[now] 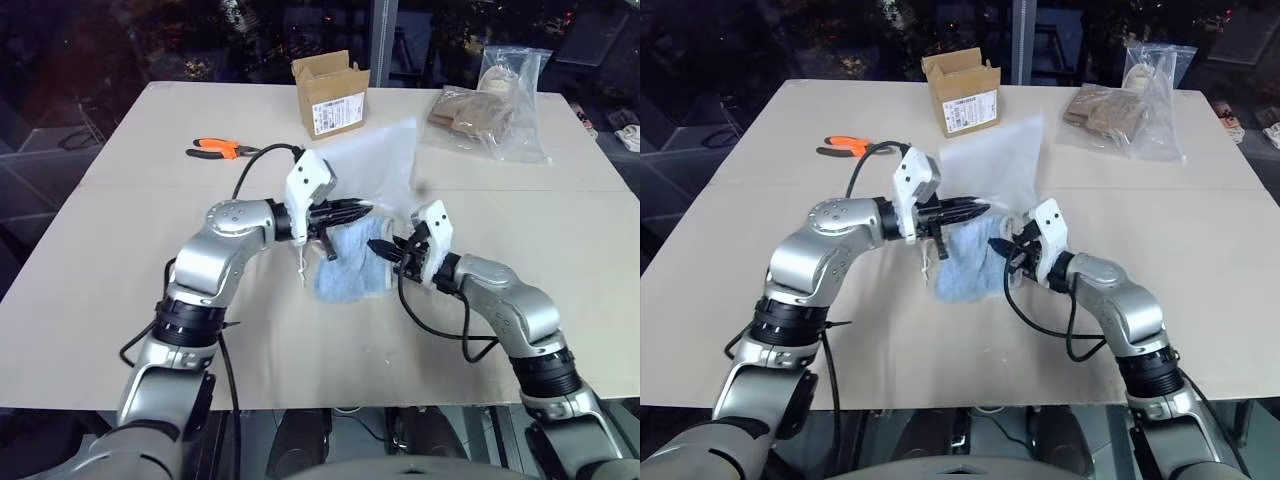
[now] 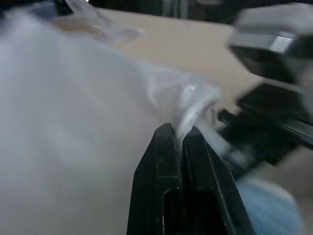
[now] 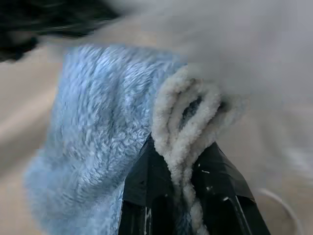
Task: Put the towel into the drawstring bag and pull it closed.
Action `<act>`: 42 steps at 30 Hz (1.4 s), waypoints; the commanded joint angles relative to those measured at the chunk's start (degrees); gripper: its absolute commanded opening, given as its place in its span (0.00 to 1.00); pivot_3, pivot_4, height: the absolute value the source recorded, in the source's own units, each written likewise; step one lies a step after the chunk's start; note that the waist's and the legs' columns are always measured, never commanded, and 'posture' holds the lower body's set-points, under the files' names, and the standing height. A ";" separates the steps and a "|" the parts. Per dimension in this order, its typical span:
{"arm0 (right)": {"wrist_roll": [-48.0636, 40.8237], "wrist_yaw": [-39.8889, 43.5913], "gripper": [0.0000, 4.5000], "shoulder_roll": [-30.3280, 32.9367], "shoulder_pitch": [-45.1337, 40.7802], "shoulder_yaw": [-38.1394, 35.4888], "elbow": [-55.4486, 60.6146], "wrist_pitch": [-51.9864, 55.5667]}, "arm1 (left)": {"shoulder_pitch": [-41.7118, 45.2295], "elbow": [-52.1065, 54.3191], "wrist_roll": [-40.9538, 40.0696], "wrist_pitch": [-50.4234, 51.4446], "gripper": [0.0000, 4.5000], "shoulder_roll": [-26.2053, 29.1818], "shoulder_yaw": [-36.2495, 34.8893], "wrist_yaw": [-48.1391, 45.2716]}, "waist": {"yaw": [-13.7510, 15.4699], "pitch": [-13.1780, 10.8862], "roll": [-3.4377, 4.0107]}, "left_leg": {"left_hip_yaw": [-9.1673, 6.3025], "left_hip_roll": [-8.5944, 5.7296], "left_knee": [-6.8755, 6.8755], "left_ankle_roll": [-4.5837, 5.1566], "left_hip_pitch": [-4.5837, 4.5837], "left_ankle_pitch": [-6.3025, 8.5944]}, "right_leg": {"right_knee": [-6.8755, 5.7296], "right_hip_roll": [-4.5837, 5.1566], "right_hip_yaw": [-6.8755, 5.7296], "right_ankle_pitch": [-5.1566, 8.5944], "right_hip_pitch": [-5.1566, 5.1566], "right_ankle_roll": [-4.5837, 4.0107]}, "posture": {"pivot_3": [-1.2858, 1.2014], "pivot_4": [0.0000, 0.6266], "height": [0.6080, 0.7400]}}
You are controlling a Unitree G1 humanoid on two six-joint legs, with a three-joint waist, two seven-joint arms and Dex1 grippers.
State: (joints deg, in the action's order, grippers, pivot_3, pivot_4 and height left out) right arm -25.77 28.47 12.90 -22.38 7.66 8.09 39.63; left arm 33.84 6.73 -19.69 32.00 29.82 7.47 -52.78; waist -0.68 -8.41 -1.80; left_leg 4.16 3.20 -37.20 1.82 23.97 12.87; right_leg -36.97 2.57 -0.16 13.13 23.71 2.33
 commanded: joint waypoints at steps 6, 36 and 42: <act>-10.92 -6.02 0.02 -10.79 -1.28 -12.88 -3.75 1.64 | -3.81 -0.40 2.04 -5.31 0.00 1.62 -0.32 -0.77 | 0.01 -0.04 0.05 | -0.01 0.01 0.00 0.00 0.03 0.00 | 0.02 0.01 -0.02 0.00 0.00 0.00 | 0.52 0.24 1.00; -9.72 -3.29 0.99 -2.58 7.05 -4.50 9.79 5.49 | -0.76 -1.47 -9.62 10.20 0.00 -0.92 -5.05 1.33 | -0.30 -0.12 0.17 | -0.03 -0.02 0.02 0.01 0.01 0.00 | 0.02 0.08 -0.03 0.00 0.00 0.01 | 0.52 0.24 1.00; 5.67 -8.40 0.99 -4.76 1.38 6.86 -4.82 -1.82 | -0.57 -0.54 -9.76 11.00 0.00 -0.79 -4.37 0.95 | -0.51 -0.12 0.18 | -0.06 0.04 0.09 0.00 -0.08 0.00 | -0.02 -0.05 -0.04 0.01 0.01 -0.02 | 0.52 0.24 1.00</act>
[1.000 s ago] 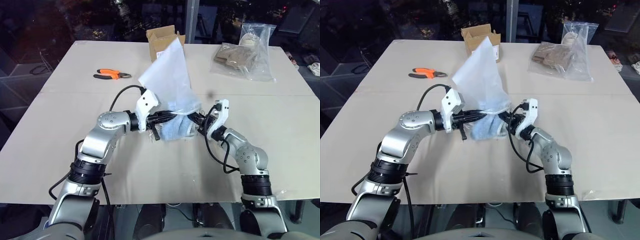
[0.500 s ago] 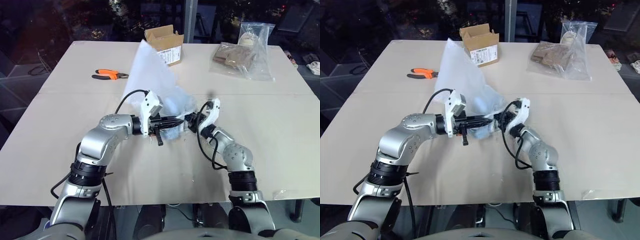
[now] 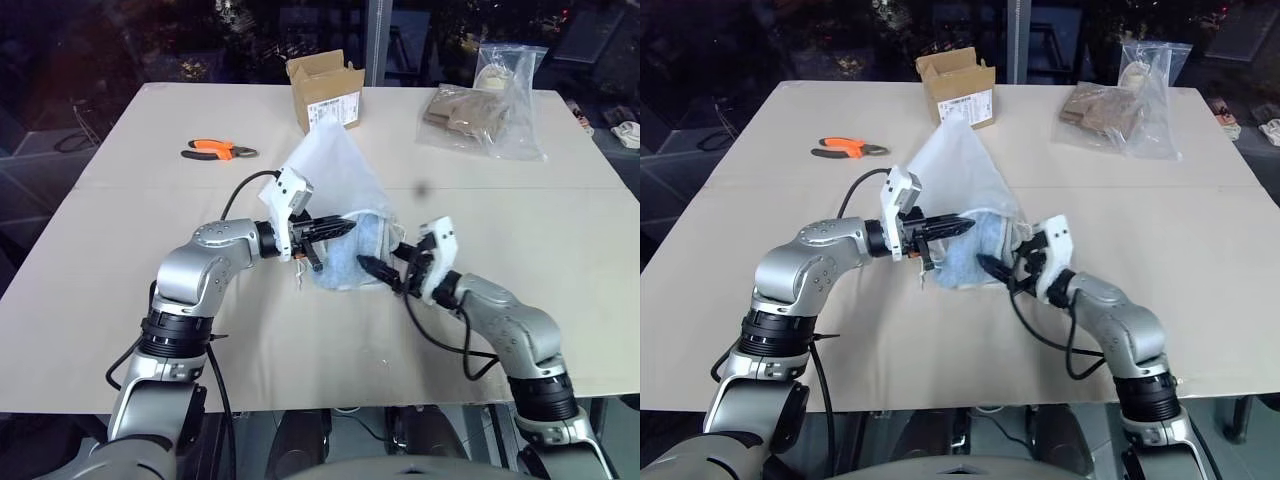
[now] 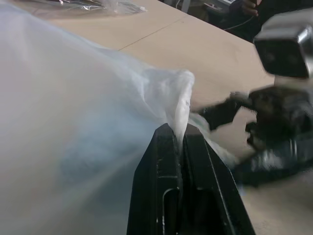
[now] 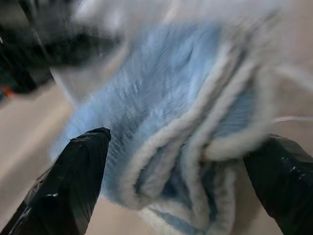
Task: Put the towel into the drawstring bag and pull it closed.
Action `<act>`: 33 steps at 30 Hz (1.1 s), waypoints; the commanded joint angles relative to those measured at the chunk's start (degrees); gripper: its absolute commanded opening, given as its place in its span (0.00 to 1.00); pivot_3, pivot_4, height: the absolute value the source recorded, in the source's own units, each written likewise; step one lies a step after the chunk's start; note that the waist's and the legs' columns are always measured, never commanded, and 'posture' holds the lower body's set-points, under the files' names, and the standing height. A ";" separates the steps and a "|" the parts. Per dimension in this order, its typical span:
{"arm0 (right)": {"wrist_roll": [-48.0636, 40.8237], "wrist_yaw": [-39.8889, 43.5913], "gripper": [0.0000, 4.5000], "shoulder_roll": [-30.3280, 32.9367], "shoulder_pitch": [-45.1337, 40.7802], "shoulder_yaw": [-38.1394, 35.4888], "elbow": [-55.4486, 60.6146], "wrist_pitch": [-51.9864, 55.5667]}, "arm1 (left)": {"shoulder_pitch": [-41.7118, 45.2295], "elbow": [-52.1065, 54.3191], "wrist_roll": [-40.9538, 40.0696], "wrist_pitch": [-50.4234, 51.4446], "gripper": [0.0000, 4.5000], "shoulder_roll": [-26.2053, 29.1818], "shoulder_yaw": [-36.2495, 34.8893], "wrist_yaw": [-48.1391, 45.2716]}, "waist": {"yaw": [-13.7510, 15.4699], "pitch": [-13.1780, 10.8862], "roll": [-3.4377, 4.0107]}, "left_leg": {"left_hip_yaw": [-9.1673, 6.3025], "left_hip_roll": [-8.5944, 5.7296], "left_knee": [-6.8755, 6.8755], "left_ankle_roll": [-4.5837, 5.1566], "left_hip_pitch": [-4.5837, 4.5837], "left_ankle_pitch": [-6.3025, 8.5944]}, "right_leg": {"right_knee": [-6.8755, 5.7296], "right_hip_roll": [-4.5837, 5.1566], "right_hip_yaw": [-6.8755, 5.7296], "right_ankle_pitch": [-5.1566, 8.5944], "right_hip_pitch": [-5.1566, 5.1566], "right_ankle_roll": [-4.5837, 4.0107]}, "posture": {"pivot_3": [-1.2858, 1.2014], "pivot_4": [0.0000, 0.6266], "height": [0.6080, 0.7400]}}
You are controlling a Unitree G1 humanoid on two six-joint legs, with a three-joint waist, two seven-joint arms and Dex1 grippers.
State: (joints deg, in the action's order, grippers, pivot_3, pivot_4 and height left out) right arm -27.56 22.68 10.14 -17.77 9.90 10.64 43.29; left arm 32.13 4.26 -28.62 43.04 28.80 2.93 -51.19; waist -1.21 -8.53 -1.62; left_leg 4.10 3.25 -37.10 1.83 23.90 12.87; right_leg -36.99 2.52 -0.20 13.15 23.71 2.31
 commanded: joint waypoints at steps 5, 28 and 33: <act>13.36 -2.57 0.48 -5.18 -6.89 4.85 -15.91 -18.31 | 1.05 2.23 0.38 -0.10 0.00 2.35 1.10 -1.69 | 0.22 0.02 -0.03 | 0.05 -0.05 -0.09 0.00 -0.02 0.00 | 0.00 0.04 0.08 -0.01 -0.03 0.01 | 0.52 0.24 1.00; -8.60 20.44 0.01 -7.13 -11.78 -7.88 -7.22 -18.68 | 13.71 1.23 -21.68 26.71 0.00 12.49 -1.40 -17.40 | 0.10 -0.17 0.10 | 0.02 -0.04 -0.04 0.00 0.06 0.00 | 0.03 0.06 0.03 -0.01 0.00 0.04 | 0.52 0.24 1.00; -13.96 20.47 0.01 -10.99 -13.78 -9.99 -9.22 -16.49 | 11.18 4.05 -26.53 32.54 0.00 9.94 -0.73 -16.08 | 0.14 -0.19 0.10 | -0.02 -0.01 -0.01 -0.01 0.06 0.00 | 0.00 0.04 0.00 0.00 0.00 0.04 | 0.52 0.24 1.00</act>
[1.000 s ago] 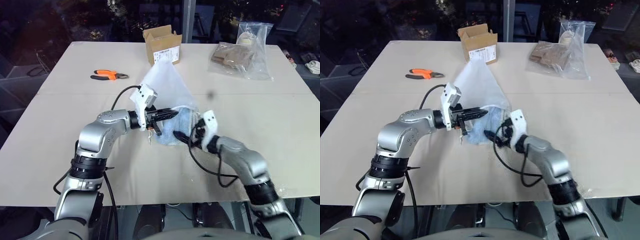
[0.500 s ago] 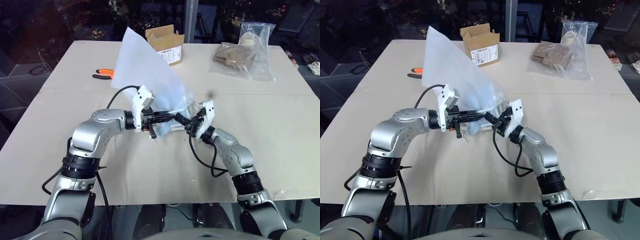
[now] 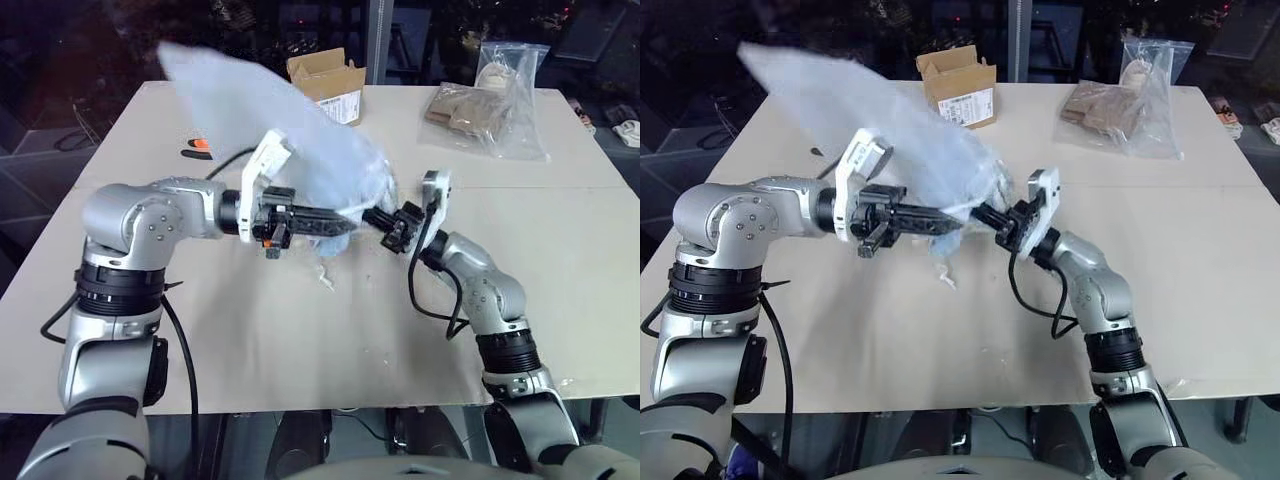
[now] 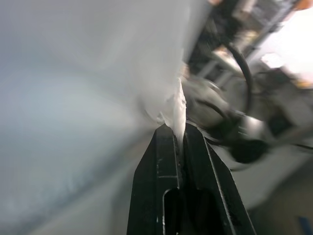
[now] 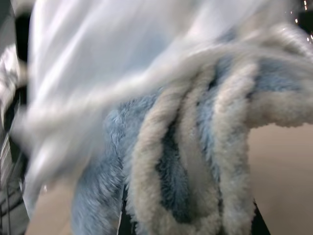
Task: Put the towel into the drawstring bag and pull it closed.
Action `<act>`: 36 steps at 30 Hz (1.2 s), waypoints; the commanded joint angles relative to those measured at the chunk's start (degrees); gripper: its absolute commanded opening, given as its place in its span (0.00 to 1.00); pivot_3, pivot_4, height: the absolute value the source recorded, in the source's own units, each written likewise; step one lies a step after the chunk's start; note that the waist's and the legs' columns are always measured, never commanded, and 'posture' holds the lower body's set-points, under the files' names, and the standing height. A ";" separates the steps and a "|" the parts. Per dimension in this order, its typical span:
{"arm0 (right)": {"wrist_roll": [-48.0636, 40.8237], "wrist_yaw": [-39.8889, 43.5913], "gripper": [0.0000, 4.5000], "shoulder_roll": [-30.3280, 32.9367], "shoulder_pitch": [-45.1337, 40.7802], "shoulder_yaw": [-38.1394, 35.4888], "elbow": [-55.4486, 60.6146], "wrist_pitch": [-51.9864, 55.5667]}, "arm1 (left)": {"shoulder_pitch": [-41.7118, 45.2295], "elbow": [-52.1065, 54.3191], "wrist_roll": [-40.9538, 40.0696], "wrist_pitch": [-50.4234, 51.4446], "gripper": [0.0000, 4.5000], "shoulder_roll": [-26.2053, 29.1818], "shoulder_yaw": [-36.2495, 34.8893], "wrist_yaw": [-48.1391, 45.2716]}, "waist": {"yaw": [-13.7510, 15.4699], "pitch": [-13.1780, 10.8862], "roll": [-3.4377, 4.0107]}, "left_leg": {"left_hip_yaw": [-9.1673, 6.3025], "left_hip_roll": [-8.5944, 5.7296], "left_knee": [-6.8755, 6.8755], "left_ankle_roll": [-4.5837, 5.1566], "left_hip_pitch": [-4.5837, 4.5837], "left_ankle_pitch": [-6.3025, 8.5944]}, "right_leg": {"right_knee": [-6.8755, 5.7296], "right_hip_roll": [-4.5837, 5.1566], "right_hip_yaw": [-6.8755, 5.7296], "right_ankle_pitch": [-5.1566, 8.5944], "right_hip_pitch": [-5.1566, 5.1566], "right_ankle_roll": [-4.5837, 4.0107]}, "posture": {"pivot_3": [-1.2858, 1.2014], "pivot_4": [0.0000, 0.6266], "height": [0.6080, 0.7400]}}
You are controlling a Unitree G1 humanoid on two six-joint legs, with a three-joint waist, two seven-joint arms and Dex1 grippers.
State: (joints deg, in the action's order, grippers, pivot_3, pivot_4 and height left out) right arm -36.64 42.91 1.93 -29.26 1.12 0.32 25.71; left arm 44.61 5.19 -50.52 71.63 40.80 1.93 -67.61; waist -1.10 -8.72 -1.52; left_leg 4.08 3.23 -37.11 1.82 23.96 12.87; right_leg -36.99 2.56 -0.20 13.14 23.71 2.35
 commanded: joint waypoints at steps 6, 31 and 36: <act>-6.08 -4.12 0.01 -1.21 3.88 -0.99 7.01 7.84 | -2.86 2.42 -7.63 6.94 0.00 -8.89 -5.01 9.51 | 0.52 -0.03 -0.01 | -0.01 -0.04 -0.04 0.00 0.02 0.00 | 0.00 0.06 0.00 0.00 -0.01 0.00 | 0.52 0.24 1.00; 10.83 -15.18 0.01 11.51 6.84 14.78 3.64 15.61 | -9.21 4.64 5.44 0.76 0.00 -14.46 -2.91 37.13 | 0.33 -0.09 -0.09 | 0.03 -0.17 -0.07 0.01 -0.01 0.00 | 0.05 0.10 0.10 0.02 -0.02 -0.01 | 0.52 0.24 1.00; 15.79 -12.04 0.01 17.27 10.95 18.59 4.84 15.28 | -9.66 2.70 6.96 -0.76 0.00 -13.32 -3.84 36.21 | 0.30 -0.06 -0.09 | 0.01 -0.12 0.00 0.00 -0.03 0.00 | 0.04 0.07 0.06 0.01 -0.02 0.00 | 0.52 0.24 1.00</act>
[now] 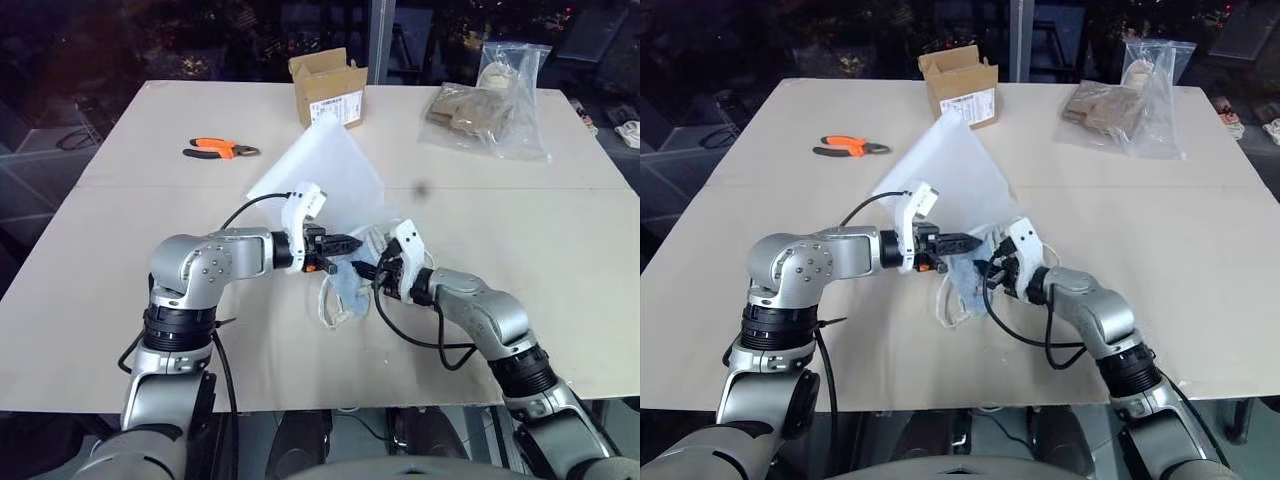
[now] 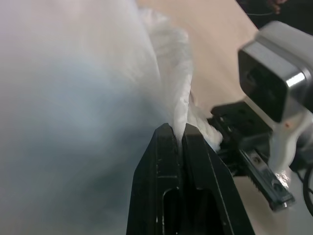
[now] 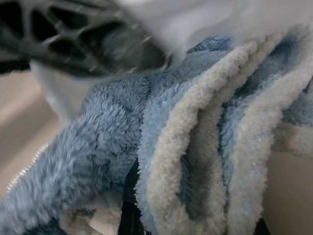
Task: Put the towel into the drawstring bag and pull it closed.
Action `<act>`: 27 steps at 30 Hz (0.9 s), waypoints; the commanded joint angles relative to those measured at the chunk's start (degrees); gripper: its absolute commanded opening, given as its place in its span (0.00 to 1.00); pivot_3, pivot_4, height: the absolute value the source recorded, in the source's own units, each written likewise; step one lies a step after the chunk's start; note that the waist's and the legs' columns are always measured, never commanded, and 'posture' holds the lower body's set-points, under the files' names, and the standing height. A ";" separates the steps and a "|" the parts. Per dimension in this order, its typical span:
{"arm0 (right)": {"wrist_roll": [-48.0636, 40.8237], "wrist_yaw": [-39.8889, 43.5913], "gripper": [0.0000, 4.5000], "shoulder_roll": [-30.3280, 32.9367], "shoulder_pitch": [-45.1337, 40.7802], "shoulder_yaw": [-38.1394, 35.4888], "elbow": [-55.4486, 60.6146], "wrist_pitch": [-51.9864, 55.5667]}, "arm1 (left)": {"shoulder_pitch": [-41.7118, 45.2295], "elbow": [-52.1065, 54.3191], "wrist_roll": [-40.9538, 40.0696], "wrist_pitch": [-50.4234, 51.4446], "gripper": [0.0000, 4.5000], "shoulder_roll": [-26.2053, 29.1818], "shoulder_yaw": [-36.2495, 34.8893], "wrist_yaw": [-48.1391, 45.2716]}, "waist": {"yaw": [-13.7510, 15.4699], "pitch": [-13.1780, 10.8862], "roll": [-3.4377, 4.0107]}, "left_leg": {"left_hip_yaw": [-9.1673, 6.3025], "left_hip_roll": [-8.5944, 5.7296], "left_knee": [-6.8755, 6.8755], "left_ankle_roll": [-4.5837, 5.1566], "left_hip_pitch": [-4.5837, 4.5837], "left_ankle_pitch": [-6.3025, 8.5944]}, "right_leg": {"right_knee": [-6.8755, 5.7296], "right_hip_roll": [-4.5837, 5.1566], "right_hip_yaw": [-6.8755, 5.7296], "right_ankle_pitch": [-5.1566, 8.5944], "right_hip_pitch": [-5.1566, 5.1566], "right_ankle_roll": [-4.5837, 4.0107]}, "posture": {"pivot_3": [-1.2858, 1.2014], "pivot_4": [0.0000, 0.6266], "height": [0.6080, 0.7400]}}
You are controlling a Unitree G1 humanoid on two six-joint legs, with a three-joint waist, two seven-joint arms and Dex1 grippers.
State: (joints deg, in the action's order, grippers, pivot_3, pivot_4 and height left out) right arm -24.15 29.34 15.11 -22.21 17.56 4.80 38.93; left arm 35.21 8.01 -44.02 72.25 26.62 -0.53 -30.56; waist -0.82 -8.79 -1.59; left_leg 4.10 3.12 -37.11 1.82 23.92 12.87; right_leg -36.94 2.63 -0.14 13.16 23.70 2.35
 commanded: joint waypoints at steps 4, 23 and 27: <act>0.96 5.55 0.01 8.96 7.73 1.26 6.71 4.08 | -0.18 -0.16 0.86 -0.55 0.00 1.80 -1.73 -0.69 | 0.39 0.04 -0.05 | -0.01 -0.03 -0.01 0.01 0.00 0.00 | 0.04 0.08 -0.04 0.01 -0.07 0.01 | 0.52 0.24 1.00; -7.08 8.39 0.01 -2.31 -1.05 -5.83 1.48 4.62 | 1.06 9.48 -9.18 10.23 0.00 6.85 -7.61 -4.01 | 0.11 -0.05 -0.10 | -0.02 0.00 -0.02 0.01 0.04 0.01 | 0.06 0.04 -0.04 0.00 -0.03 0.00 | 0.52 0.24 1.00; -8.04 8.74 0.01 -5.58 -2.74 -8.16 -3.02 3.06 | -0.61 9.75 -10.81 11.42 0.00 8.75 -7.68 -5.28 | 0.00 -0.05 -0.09 | -0.02 0.01 0.00 0.01 0.05 0.01 | 0.05 0.03 -0.04 0.00 0.01 0.01 | 0.52 0.24 1.00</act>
State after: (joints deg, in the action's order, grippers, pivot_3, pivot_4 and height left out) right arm -30.74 37.39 10.66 -23.71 11.58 2.00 43.51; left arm 35.13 15.71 -53.18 83.10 34.74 -6.72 -34.68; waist -0.82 -8.84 -1.69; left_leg 4.07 3.13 -37.10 1.83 23.97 12.87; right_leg -36.89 2.66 -0.18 13.16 23.70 2.36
